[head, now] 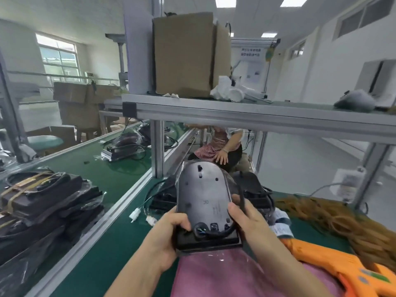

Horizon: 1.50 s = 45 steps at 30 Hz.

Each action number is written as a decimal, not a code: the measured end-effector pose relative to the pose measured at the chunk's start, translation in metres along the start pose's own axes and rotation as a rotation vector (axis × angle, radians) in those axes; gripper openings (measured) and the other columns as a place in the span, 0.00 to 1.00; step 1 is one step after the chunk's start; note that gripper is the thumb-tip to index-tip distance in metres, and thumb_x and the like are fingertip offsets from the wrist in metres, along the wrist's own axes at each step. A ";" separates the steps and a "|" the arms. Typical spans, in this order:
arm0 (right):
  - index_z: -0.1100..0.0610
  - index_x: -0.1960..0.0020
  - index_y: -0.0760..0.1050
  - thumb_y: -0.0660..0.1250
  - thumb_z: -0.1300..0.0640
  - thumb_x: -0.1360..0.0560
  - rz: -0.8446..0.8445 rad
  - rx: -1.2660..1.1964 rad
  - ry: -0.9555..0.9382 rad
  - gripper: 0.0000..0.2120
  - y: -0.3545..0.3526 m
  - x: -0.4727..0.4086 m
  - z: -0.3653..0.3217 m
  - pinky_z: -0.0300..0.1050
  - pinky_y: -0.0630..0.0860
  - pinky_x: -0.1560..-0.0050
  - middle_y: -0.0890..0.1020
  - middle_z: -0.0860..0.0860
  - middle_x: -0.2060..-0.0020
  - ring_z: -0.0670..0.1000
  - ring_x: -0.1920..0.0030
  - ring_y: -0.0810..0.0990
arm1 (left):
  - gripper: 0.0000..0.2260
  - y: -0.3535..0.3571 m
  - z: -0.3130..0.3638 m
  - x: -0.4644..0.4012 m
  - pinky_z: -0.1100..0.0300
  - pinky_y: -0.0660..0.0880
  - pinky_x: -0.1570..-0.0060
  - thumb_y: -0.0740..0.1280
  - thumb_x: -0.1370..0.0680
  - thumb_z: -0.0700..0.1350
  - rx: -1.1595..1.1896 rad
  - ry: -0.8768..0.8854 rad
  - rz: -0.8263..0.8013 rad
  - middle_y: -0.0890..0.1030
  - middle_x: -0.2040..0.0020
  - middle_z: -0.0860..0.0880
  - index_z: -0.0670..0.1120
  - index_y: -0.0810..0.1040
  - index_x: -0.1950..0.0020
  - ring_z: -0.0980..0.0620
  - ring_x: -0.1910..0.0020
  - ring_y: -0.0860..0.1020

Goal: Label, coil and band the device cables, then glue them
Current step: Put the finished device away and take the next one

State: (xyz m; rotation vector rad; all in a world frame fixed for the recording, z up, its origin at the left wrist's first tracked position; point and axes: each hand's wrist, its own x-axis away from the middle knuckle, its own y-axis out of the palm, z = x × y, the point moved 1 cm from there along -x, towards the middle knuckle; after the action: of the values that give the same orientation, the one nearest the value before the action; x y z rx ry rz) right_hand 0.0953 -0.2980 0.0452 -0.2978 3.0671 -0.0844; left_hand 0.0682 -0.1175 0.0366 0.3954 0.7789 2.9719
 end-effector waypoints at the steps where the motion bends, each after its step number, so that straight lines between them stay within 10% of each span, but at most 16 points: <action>1: 0.37 0.42 0.73 0.63 0.45 0.22 -0.011 0.021 0.004 0.10 -0.012 0.010 0.004 0.44 0.73 0.38 0.82 0.35 0.47 0.38 0.44 0.79 | 0.19 0.009 -0.007 0.002 0.58 0.75 0.72 0.61 0.45 0.33 0.003 -0.011 -0.042 0.80 0.63 0.44 0.44 0.78 0.56 0.46 0.72 0.77; 13: 0.42 0.33 0.70 0.59 0.48 0.21 -0.023 0.097 0.054 0.16 -0.095 0.103 0.039 0.26 0.68 0.40 0.77 0.31 0.39 0.32 0.37 0.73 | 0.15 0.070 -0.097 0.018 0.57 0.79 0.70 0.68 0.39 0.35 -0.041 -0.167 -0.182 0.85 0.54 0.40 0.41 0.85 0.55 0.45 0.64 0.84; 18: 0.59 0.42 0.79 0.64 0.62 0.21 0.006 0.060 0.154 0.10 -0.108 0.117 0.046 0.47 0.74 0.36 0.84 0.53 0.46 0.52 0.42 0.81 | 0.27 0.060 -0.111 0.023 0.51 0.81 0.66 0.69 0.41 0.35 -0.031 -0.237 -0.152 0.84 0.48 0.37 0.38 0.78 0.41 0.41 0.59 0.84; 25: 0.60 0.49 0.79 0.66 0.65 0.23 0.017 0.107 0.079 0.05 -0.104 0.117 0.040 0.31 0.71 0.63 0.80 0.47 0.66 0.41 0.65 0.77 | 0.30 0.050 -0.109 0.033 0.51 0.81 0.58 0.66 0.37 0.33 -0.111 -0.146 -0.154 0.84 0.45 0.41 0.46 0.75 0.35 0.41 0.55 0.84; 45: 0.56 0.54 0.80 0.72 0.66 0.28 0.171 0.213 0.018 0.07 -0.095 0.106 0.050 0.46 0.79 0.50 0.84 0.58 0.58 0.50 0.58 0.80 | 0.20 0.082 -0.118 0.039 0.50 0.80 0.51 0.66 0.26 0.30 -0.403 -0.067 -0.011 0.85 0.48 0.44 0.46 0.75 0.37 0.41 0.50 0.83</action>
State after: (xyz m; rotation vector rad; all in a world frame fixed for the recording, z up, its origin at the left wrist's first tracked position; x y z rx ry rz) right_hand 0.0130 -0.4135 -0.0050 -0.0236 3.0492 -0.4035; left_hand 0.0023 -0.2410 -0.0139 0.4574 0.1637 2.9812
